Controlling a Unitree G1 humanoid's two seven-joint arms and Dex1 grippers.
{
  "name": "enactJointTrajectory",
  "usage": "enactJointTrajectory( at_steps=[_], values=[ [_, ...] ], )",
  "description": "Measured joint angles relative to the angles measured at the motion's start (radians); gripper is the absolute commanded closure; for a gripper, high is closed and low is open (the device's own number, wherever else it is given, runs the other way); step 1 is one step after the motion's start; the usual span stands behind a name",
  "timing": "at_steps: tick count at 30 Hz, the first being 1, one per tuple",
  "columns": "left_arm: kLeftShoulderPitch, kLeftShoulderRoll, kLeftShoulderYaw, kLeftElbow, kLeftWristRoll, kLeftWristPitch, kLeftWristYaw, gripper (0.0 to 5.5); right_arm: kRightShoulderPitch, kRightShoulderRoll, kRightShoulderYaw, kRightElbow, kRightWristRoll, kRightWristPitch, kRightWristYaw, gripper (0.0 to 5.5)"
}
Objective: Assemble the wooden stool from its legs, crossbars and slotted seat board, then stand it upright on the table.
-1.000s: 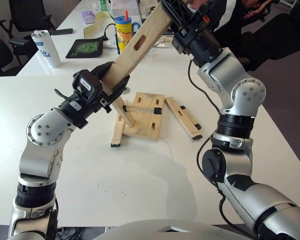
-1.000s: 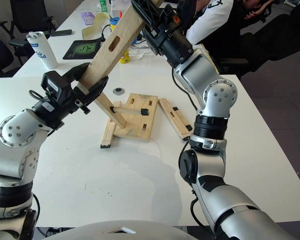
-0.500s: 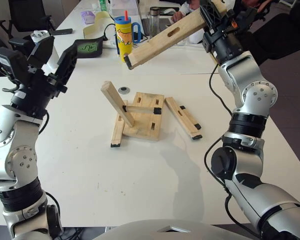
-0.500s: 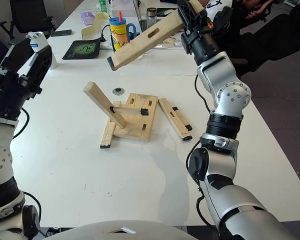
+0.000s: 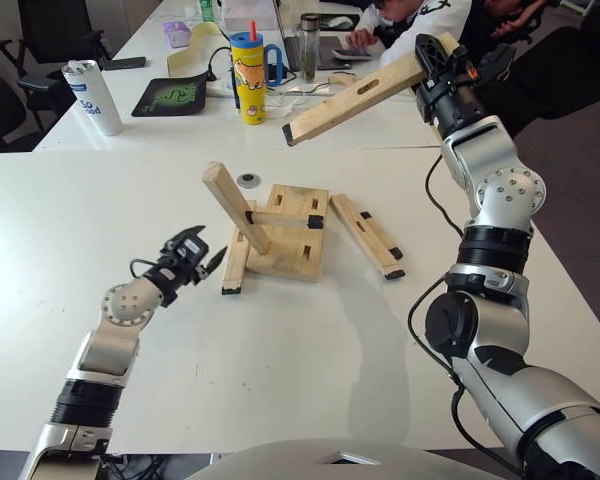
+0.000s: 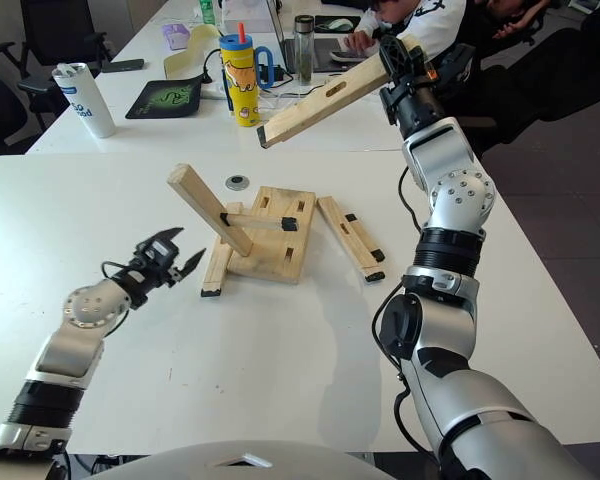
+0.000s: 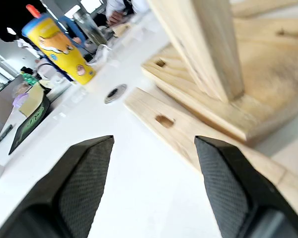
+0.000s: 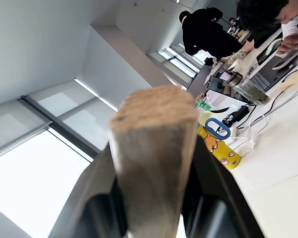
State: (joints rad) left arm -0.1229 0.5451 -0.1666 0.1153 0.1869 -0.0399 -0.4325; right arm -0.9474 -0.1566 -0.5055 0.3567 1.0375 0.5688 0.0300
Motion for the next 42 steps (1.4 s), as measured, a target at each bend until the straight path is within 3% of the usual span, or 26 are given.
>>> enactJointTrajectory(
  at_steps=[6,20,26,29,34,42],
  values=[
    [-0.101,-0.055,-0.08,0.112,0.09,-0.09,0.038,2.48,0.005,0.016,-0.002,-0.005,0.0,0.0,-0.012,4.47],
    [-0.148,-0.194,-0.166,0.105,0.085,-0.094,-0.033,2.48,0.045,-0.011,0.016,-0.035,-0.07,0.0,-0.008,4.47],
    [-0.156,-0.223,-0.166,0.099,0.078,-0.096,-0.036,2.48,0.124,-0.138,0.131,-0.042,-0.276,0.028,0.026,4.47],
    [-0.155,-0.215,-0.155,0.087,0.078,-0.1,-0.035,2.48,0.169,-0.165,0.137,-0.074,-0.284,0.108,0.02,4.47],
    [-0.122,-0.193,-0.113,0.037,0.062,-0.097,-0.026,2.48,0.242,-0.166,0.109,-0.209,-0.242,0.26,-0.019,4.47],
    [-0.051,-0.184,-0.045,-0.035,0.026,-0.063,-0.003,2.48,0.296,-0.103,0.099,-0.266,-0.244,0.284,-0.056,4.47]
  ],
)
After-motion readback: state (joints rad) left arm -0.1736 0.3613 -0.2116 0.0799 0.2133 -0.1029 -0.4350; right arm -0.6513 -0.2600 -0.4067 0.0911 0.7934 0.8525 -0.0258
